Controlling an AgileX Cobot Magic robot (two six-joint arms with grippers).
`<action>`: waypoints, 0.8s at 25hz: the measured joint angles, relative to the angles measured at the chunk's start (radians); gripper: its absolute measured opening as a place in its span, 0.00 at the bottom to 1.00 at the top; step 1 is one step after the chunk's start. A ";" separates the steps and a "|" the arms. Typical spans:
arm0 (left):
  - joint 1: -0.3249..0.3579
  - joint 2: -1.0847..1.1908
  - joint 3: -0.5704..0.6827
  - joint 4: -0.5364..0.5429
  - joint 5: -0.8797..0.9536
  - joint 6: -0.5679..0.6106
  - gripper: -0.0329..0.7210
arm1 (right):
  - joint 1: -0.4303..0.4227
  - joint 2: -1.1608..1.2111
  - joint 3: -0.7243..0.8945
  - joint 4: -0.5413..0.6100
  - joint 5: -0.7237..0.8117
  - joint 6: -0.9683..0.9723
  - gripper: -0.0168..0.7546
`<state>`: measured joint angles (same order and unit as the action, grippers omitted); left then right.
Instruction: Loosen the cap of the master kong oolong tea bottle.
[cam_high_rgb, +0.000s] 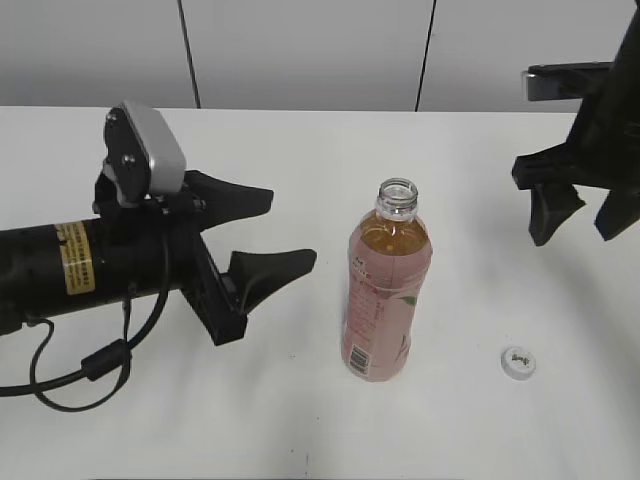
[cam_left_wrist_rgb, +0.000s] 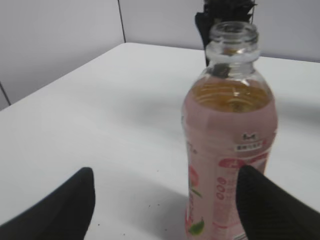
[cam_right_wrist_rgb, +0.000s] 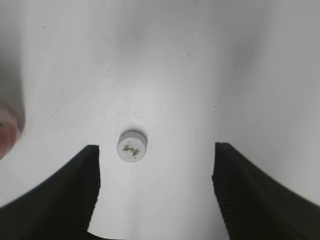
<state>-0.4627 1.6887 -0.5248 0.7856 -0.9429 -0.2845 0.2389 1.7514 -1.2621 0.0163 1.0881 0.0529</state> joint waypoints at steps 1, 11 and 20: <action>0.011 -0.008 0.001 -0.002 0.009 -0.026 0.72 | -0.020 0.000 0.000 0.001 0.004 -0.006 0.71; 0.205 -0.030 0.001 -0.013 0.018 -0.194 0.71 | -0.220 0.000 0.000 0.004 0.046 -0.062 0.70; 0.301 -0.030 -0.049 -0.055 0.331 -0.208 0.71 | -0.274 0.000 0.000 0.004 0.059 -0.085 0.70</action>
<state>-0.1621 1.6583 -0.5735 0.7303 -0.6118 -0.4921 -0.0354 1.7514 -1.2625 0.0198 1.1469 -0.0321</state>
